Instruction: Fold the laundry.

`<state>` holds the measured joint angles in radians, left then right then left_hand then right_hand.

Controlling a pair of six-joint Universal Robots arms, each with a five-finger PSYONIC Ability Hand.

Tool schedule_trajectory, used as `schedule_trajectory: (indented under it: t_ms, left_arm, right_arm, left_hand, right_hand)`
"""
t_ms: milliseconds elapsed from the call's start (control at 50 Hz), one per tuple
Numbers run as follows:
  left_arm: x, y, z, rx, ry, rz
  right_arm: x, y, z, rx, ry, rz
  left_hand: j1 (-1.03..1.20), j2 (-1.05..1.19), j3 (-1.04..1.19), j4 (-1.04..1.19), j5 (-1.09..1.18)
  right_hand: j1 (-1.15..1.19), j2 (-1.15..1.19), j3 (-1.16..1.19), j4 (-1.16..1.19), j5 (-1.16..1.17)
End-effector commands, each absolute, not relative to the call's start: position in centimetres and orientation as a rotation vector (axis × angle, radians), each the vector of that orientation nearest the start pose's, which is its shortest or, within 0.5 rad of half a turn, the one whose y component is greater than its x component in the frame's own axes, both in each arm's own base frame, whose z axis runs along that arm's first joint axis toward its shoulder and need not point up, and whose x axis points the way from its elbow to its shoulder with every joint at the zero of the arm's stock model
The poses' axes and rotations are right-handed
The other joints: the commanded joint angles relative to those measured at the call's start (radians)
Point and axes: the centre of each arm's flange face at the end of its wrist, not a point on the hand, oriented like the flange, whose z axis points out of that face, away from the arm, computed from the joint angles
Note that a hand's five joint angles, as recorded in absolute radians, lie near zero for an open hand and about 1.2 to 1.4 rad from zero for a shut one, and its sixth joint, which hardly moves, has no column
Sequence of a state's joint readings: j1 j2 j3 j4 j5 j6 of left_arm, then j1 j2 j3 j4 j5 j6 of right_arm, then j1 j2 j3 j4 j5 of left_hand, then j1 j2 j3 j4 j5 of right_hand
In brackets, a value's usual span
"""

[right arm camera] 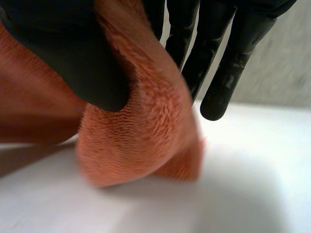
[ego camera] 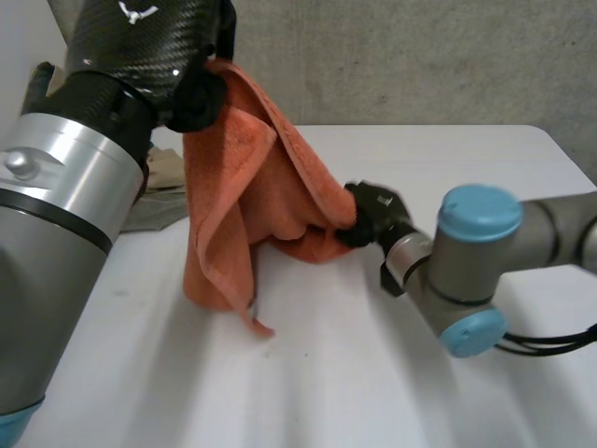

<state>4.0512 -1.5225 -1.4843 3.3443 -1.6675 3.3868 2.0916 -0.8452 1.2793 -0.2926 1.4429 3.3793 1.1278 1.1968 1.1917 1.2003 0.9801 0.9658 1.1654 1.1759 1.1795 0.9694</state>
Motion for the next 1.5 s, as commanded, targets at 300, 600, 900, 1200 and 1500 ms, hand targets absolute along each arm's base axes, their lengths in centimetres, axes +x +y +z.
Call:
schedule_trajectory:
  t_ms: [300, 600, 900, 1200, 1500]
  left_arm:
    - [-26.0, -23.3, 25.3, 0.782, 2.186, -2.238]
    - [-32.5, -34.4, 27.3, 0.736, 1.799, -2.54]
    - [-31.5, -33.3, 34.7, 0.505, 1.32, -2.88]
    - [-29.9, -28.3, 19.5, 0.814, 1.896, -2.446]
    - [-28.4, -26.3, 19.1, 0.853, 2.016, -2.322]
  right_arm:
    - [23.7, -26.8, 26.6, -1.469, 2.198, -1.885]
    - [27.0, -35.5, 27.5, -1.447, 1.981, -2.42]
    - [26.9, -36.4, 34.7, -1.099, 1.479, -3.033]
    - [24.5, -29.1, 17.5, -1.489, 2.266, -2.001]
    - [20.2, -30.4, 19.8, -1.027, 2.411, -1.974]
  left_hand:
    - [0.269, 0.199, 0.205, 0.196, 0.242]
    - [0.269, 0.199, 0.205, 0.196, 0.242]
    - [0.269, 0.199, 0.205, 0.196, 0.242]
    - [0.269, 0.199, 0.205, 0.196, 0.242]
    - [0.269, 0.199, 0.205, 0.196, 0.242]
  right_hand:
    - [0.43, 0.231, 0.22, 0.217, 0.252]
    - [0.43, 0.231, 0.22, 0.217, 0.252]
    - [0.43, 0.231, 0.22, 0.217, 0.252]
    - [0.321, 0.121, 0.111, 0.107, 0.143]
    - [-0.791, -0.991, -1.001, -1.005, -0.969]
